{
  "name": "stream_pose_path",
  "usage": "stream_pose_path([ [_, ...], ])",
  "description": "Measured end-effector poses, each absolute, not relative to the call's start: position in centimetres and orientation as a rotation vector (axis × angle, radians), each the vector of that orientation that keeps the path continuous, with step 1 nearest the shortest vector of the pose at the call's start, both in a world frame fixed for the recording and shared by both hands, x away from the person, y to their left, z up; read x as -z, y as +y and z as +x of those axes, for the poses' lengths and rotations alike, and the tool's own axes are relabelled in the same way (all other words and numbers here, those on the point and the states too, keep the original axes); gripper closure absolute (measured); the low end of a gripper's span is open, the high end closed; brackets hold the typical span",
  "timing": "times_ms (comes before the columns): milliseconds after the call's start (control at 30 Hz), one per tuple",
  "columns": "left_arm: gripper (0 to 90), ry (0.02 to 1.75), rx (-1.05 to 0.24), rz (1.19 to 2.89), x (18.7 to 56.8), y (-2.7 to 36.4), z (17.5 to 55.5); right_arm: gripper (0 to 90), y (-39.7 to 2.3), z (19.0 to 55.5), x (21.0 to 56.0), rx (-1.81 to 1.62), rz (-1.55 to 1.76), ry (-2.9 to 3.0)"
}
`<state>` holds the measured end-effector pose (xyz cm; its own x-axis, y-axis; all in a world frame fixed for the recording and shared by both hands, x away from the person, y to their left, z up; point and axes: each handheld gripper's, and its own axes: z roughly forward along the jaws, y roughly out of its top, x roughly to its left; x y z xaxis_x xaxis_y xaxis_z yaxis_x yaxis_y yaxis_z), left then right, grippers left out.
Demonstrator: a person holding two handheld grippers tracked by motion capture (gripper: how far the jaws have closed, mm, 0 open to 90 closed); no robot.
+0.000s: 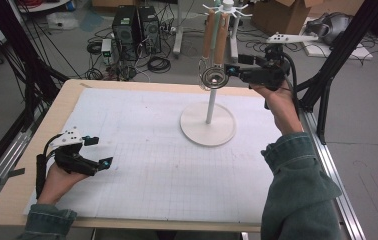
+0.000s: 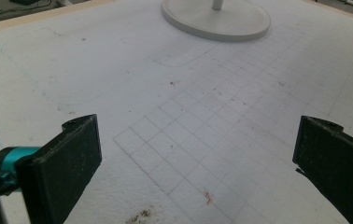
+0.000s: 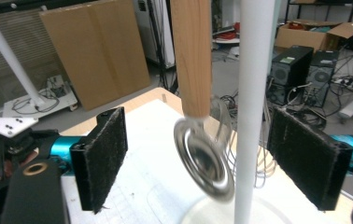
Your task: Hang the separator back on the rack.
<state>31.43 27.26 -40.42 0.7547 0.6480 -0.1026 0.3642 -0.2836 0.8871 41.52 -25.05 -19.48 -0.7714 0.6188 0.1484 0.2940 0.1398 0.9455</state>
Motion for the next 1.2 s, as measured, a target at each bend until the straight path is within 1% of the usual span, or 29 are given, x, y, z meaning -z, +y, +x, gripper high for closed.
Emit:
stream_pose_path([
  [67,1.7,0.773,-0.335,1.906,40.5,27.3,31.5,16.3,-25.3,41.3,20.1,-1.666,0.901,2.153],
  [200,1.7,0.774,-0.333,1.903,40.5,27.2,31.5,15.9,-25.7,40.7,21.5,-1.679,0.905,2.153],
  [233,1.7,0.774,-0.331,1.902,40.5,27.2,31.5,14.3,-25.8,40.6,21.8,-1.668,0.911,2.149],
  [500,1.7,0.775,-0.328,1.905,40.6,27.2,31.5,13.9,-26.0,39.9,24.8,-1.669,0.946,2.149],
  [700,1.7,0.776,-0.329,1.904,40.7,27.2,31.5,11.4,-25.8,39.5,27.1,-1.65,0.977,2.169],
  [833,1.7,0.784,-0.328,1.903,40.8,27.2,31.5,10.7,-25.5,39.2,28.2,-1.627,0.987,2.187],
  [933,1.7,0.786,-0.329,1.902,40.8,27.3,31.5,8.5,-25.4,38.9,28.9,-1.613,0.988,2.195],
  [1133,1.7,0.788,-0.326,1.9,40.8,27.3,31.5,8.2,-25.1,38.3,30.2,-1.588,0.985,2.21],
  [1167,1.7,0.786,-0.329,1.899,40.8,27.3,31.5,7.1,-25.1,38.2,30.4,-1.586,0.986,2.214],
  [1200,1.7,0.787,-0.329,1.898,40.7,27.4,31.5,1.6,-25.0,38.2,30.6,-1.577,0.99,2.215],
])
